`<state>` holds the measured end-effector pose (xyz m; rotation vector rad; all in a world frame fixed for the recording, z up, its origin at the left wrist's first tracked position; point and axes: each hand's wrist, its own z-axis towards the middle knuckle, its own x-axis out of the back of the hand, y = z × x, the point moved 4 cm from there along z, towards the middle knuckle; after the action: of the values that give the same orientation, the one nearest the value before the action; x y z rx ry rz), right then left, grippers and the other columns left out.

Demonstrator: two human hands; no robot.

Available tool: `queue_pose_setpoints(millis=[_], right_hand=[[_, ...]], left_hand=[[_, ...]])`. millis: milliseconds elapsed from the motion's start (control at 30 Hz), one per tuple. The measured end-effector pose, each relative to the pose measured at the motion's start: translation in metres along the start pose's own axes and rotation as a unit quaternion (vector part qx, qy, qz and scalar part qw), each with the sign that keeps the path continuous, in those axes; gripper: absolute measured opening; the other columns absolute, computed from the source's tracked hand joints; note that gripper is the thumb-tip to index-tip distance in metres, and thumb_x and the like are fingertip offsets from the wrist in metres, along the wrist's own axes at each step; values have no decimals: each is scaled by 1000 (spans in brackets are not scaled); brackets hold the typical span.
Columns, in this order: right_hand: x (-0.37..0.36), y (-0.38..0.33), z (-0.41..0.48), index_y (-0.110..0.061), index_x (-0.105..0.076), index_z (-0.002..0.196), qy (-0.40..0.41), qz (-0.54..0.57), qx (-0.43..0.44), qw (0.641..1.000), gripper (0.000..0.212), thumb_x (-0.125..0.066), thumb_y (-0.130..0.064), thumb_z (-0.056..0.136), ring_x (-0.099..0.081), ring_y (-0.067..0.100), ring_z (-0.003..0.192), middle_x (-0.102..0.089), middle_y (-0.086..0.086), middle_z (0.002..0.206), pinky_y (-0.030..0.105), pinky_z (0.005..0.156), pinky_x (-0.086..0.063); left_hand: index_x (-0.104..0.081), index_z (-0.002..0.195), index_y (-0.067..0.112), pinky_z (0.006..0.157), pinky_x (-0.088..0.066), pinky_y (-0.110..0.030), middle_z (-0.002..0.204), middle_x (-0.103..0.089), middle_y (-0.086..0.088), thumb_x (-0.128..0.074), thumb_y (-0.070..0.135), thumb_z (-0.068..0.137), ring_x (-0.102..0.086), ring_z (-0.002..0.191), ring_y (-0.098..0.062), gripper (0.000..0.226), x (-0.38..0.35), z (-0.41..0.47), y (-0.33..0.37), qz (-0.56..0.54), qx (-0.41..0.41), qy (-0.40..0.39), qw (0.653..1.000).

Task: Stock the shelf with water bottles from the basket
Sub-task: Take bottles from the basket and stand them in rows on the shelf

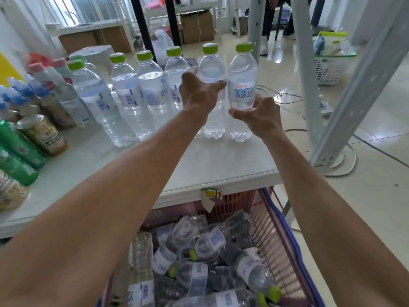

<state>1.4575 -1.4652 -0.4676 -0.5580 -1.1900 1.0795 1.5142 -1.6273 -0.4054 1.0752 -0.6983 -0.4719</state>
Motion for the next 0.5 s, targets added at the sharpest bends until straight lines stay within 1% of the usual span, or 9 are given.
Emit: queue_pose_setpoints(millis=[67, 100, 167, 233, 300, 367, 433, 500], right_hand=[[-2, 2, 6, -15, -74, 122, -24, 9, -3, 1000, 57, -89, -39, 73, -73, 12, 93, -78, 0, 109, 10, 71, -50], [-3, 3, 8, -15, -74, 123, -35, 17, -1, 999, 57, -90, -38, 73, -74, 14, 95, -78, 1, 109, 15, 77, -53], [-4, 6, 10, -14, -73, 123, -52, 36, 0, 998, 57, -90, -38, 73, -74, 16, 98, -78, 2, 109, 26, 89, -58], [-3, 10, 14, -14, -72, 123, -70, 51, -1, 996, 58, -90, -38, 73, -74, 17, 100, -77, 3, 109, 34, 96, -58], [-3, 15, 17, -13, -71, 124, -90, 75, -5, 993, 59, -91, -36, 73, -74, 18, 103, -77, 3, 111, 39, 100, -56], [-3, 16, 18, -12, -69, 125, -109, 91, -6, 990, 60, -91, -34, 73, -73, 19, 106, -76, 3, 113, 42, 103, -54], [-5, 15, 18, -13, -67, 126, -126, 103, -4, 987, 66, -91, -38, 70, -72, 20, 108, -76, 3, 115, 46, 105, -53], [-8, 13, 20, -15, -67, 127, -136, 106, 6, 985, 74, -90, -47, 64, -72, 22, 109, -75, 3, 116, 48, 105, -52]], left_hand=[[-70, 116, 10, 83, -59, -29, 105, -74, -1, -90, 37, 70, -71, 94, -17, 57, 0, 0, 5, 55, -19, -8, 998], [-68, 117, 7, 81, -56, -27, 108, -71, -3, -86, 40, 75, -68, 98, -18, 57, 0, 1, 8, 98, -28, -16, 995], [-61, 122, 5, 83, -51, -31, 116, -65, -10, -79, 48, 81, -62, 108, -24, 62, 2, 3, 15, 183, -47, -40, 981], [-59, 123, 5, 86, -49, -35, 121, -62, -15, -75, 53, 83, -60, 114, -30, 65, 4, 5, 23, 248, -73, -68, 964], [-61, 117, 4, 81, -46, -34, 116, -62, -15, -72, 56, 85, -60, 110, -30, 62, 6, 6, 31, 310, -104, -90, 941], [-64, 109, 5, 79, -50, -34, 104, -65, -14, -71, 59, 85, -64, 100, -29, 59, 7, 6, 36, 354, -126, -98, 922], [-65, 100, 8, 82, -57, -36, 91, -67, -11, -72, 59, 83, -68, 89, -27, 55, 8, 5, 39, 369, -131, -102, 915], [-66, 98, 9, 85, -58, -38, 89, -69, -11, -75, 58, 81, -70, 89, -28, 53, 8, 4, 41, 372, -127, -103, 913]])
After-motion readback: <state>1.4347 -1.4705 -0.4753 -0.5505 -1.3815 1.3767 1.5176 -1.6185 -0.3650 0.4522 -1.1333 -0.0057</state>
